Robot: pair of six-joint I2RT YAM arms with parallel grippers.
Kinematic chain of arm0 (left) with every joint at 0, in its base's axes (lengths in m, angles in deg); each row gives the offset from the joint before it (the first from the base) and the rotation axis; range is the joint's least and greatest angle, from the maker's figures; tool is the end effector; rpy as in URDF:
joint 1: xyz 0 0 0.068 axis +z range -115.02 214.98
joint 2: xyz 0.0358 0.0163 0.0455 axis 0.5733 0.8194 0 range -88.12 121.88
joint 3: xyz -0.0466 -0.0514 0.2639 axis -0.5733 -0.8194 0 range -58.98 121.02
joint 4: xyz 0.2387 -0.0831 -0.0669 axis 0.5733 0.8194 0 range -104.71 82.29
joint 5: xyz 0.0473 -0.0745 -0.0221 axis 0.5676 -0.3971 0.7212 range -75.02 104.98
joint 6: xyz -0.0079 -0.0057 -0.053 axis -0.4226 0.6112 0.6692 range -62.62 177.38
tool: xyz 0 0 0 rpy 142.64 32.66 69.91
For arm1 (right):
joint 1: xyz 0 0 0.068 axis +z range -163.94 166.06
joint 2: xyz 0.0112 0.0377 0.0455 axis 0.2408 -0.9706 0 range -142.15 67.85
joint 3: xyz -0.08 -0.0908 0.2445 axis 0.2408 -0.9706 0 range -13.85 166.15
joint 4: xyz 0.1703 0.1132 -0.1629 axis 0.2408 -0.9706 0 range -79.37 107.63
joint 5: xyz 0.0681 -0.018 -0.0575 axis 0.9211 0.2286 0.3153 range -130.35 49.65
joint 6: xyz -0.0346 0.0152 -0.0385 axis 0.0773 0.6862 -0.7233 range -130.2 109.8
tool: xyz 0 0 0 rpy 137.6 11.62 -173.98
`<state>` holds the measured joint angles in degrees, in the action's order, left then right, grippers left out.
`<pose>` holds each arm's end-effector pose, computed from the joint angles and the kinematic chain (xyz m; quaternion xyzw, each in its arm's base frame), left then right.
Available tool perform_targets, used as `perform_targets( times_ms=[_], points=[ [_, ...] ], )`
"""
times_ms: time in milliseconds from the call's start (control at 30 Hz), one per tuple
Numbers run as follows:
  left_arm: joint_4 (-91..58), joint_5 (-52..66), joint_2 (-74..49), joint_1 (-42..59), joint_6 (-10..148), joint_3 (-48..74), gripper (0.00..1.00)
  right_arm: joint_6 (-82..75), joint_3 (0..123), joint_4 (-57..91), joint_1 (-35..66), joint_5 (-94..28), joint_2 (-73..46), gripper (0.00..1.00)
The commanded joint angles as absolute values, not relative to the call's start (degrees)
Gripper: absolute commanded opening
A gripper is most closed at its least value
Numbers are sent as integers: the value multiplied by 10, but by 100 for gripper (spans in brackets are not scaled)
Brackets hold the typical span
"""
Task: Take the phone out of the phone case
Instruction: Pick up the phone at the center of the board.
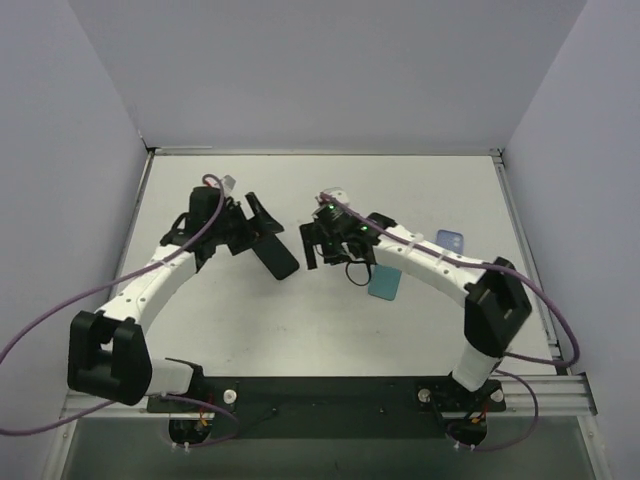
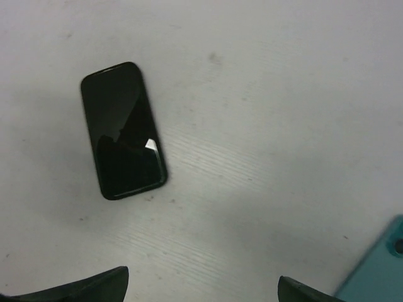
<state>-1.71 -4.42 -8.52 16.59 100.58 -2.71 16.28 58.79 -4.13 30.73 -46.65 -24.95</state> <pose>0.2883 -0.1084 0.2675 -0.1147 0.8753 -0.3570 0.3053 0.2622 0.2538 0.2759 -0.1220 0.9039 0.1958 0.3601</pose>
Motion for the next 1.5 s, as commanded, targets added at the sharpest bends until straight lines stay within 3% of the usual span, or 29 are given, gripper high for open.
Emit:
perform_targets(
  times_ms=[0,300,767,1133,1233,1267,1333,1367,1467],
  points=[
    [99,-22,-169,253,993,-66,97,119,711,-86,364,-429,-365,93],
    [164,-20,-253,376,961,-112,97,96,869,-113,386,-417,-531,94],
    [150,-88,-232,391,954,-121,97,56,993,-145,386,-382,-658,96],
    [147,-94,-226,390,960,-127,98,53,1021,-148,387,-437,-695,94],
    [140,-101,-222,391,966,-133,97,56,1017,-150,388,-439,-692,83],
    [138,-102,-220,390,972,-134,97,58,1012,-150,388,-439,-688,69],
    [134,-108,-213,390,980,-139,98,61,1007,-150,389,-440,-683,57],
    [133,-109,-211,391,989,-142,97,62,1002,-149,387,-440,-677,41],
    [129,-116,-200,391,1003,-149,98,66,992,-146,388,-435,-656,19]
  ],
)
